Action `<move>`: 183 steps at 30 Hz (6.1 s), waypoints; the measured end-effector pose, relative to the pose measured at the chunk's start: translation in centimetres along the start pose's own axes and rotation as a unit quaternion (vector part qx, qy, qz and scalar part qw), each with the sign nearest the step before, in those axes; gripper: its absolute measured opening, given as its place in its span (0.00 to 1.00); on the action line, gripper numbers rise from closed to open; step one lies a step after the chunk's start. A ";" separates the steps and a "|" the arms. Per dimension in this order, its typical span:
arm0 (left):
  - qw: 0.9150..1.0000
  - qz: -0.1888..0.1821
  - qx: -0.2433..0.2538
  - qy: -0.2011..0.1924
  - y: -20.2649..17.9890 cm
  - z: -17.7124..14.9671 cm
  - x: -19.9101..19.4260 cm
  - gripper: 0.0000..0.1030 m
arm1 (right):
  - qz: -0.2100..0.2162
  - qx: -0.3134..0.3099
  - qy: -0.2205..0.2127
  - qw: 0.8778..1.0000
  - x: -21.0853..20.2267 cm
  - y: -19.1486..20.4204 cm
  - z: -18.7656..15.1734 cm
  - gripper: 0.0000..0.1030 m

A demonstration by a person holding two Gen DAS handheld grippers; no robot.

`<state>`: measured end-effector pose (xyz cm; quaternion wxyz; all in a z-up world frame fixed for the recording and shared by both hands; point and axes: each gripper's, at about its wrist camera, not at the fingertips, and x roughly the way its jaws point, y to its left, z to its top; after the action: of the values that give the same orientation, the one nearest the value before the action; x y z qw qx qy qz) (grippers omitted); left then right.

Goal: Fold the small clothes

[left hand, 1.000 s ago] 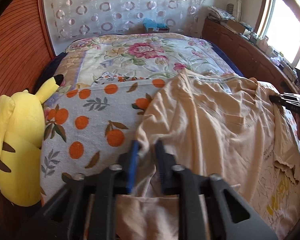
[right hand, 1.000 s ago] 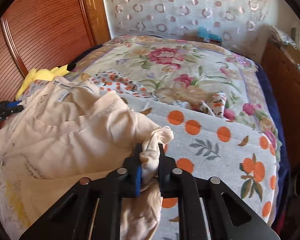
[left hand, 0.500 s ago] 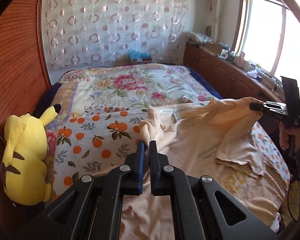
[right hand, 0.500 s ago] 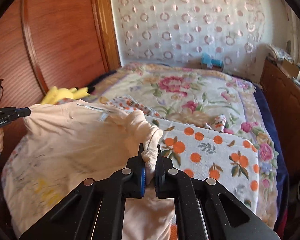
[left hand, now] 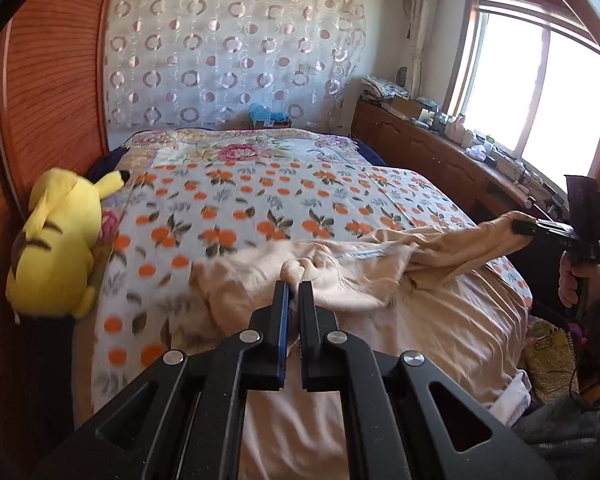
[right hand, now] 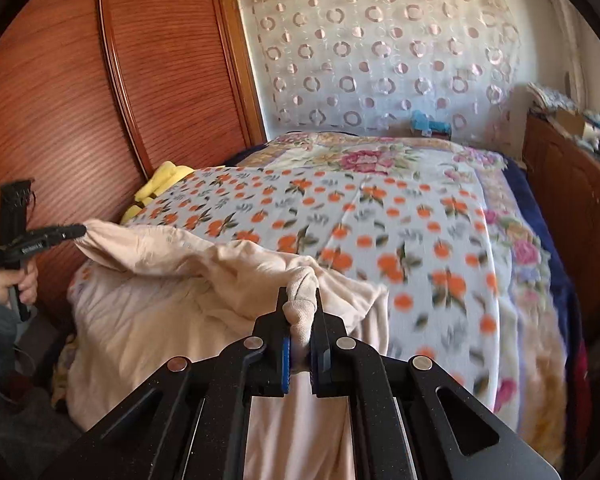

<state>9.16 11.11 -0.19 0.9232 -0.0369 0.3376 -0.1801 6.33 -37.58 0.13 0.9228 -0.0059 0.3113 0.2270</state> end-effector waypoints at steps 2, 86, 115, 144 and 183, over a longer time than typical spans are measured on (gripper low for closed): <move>1.000 0.006 -0.015 0.012 0.6 -1.6 -0.1 0.06 | -0.002 0.005 0.008 1.000 -1.2 -0.1 -1.8 0.06; 0.998 -0.037 0.041 0.022 -6.9 -4.7 -6.8 0.07 | 0.055 -0.034 0.082 0.995 -3.5 7.3 -6.1 0.06; 0.999 0.000 -0.013 0.047 -4.8 -5.9 -3.1 0.76 | 0.107 -0.107 0.166 0.974 3.1 13.0 -8.4 0.02; 0.994 0.088 0.022 0.053 -4.1 -2.6 1.2 0.80 | 0.001 -0.075 0.067 0.995 -2.6 7.2 -5.3 0.55; 0.991 0.043 -0.079 0.094 5.4 -0.8 9.3 0.75 | -0.056 0.025 0.098 0.993 8.5 -3.1 -1.8 0.65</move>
<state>16.87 12.83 -7.53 0.8883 -0.0781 0.4376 -0.1157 12.59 -37.06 -6.58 0.8988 -0.0227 0.4053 0.1656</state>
